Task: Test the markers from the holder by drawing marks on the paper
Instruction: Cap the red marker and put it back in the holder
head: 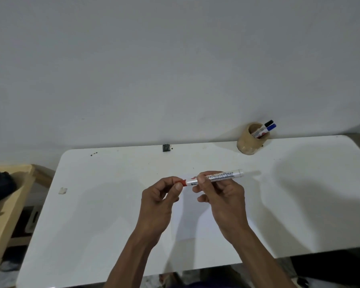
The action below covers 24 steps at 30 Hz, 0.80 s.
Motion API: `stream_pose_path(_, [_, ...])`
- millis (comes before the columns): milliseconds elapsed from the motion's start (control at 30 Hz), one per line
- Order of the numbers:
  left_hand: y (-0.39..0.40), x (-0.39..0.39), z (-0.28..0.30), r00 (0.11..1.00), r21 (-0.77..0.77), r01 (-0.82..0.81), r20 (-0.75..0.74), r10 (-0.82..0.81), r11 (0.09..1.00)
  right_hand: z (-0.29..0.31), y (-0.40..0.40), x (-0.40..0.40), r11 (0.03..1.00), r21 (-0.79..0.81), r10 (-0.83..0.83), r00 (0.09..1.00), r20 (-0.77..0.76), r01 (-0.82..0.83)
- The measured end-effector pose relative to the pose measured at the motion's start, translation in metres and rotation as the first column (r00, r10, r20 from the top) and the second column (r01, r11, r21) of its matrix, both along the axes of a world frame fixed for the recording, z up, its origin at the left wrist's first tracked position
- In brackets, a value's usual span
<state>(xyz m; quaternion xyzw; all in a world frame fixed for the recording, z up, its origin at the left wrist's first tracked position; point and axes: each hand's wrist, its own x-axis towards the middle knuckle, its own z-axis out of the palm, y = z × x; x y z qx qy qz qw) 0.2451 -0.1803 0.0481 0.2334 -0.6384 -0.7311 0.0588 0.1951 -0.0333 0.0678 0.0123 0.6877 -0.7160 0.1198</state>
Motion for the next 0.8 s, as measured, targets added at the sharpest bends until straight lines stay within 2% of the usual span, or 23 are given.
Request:
stream_pose_path(100, [0.006, -0.013, 0.001, 0.999, 0.003, 0.037, 0.011, -0.037, 0.999, 0.003, 0.018, -0.012, 0.996, -0.086, 0.008, 0.997, 0.081, -0.001])
stream_pose_path(167, [0.009, -0.024, 0.002, 0.999, 0.023, 0.043, 0.004, -0.043, 0.999, 0.006, 0.038, -0.026, 0.982, -0.182, -0.029, 0.989, 0.146, 0.056])
stream_pose_path(200, [0.012, -0.031, 0.004, 0.999, 0.032, 0.041, -0.004, -0.041, 0.999, 0.006, 0.051, -0.035, 0.982, -0.179, -0.041, 0.990, 0.137, 0.065])
stream_pose_path(233, [0.015, -0.038, 0.006, 0.999, 0.037, 0.040, -0.015, -0.040, 0.999, 0.009, 0.065, -0.043, 0.992, -0.121, -0.032, 0.995, 0.097, 0.044])
stream_pose_path(300, [0.026, -0.056, 0.012, 0.998, 0.038, 0.039, -0.042, -0.038, 0.999, 0.010, 0.090, -0.060, 0.992, 0.106, 0.077, 0.996, -0.033, -0.073])
stream_pose_path(367, [0.042, -0.076, 0.020, 0.996, 0.004, 0.048, -0.071, -0.048, 0.999, 0.012, 0.107, -0.073, 0.943, 0.285, 0.204, 0.975, -0.091, -0.171])
stream_pose_path(433, [0.064, -0.099, 0.028, 0.991, -0.075, 0.088, -0.090, -0.094, 0.993, 0.011, 0.121, -0.086, 0.900, 0.394, 0.249, 0.962, -0.116, -0.185])
stream_pose_path(600, [0.119, -0.149, 0.038, 0.970, -0.331, 0.196, -0.075, -0.233, 0.923, 0.001, 0.150, -0.119, 0.851, 0.476, 0.325, 0.935, -0.145, -0.222])
stream_pose_path(667, [0.136, -0.164, 0.035, 0.968, -0.355, 0.207, -0.063, -0.244, 0.912, -0.001, 0.164, -0.133, 0.844, 0.490, 0.344, 0.920, -0.186, -0.217])
stream_pose_path(800, [0.158, -0.197, 0.013, 0.987, -0.407, 0.150, 0.013, -0.159, 0.901, 0.002, 0.191, -0.174, 0.922, 0.388, 0.136, 0.934, -0.332, 0.004])
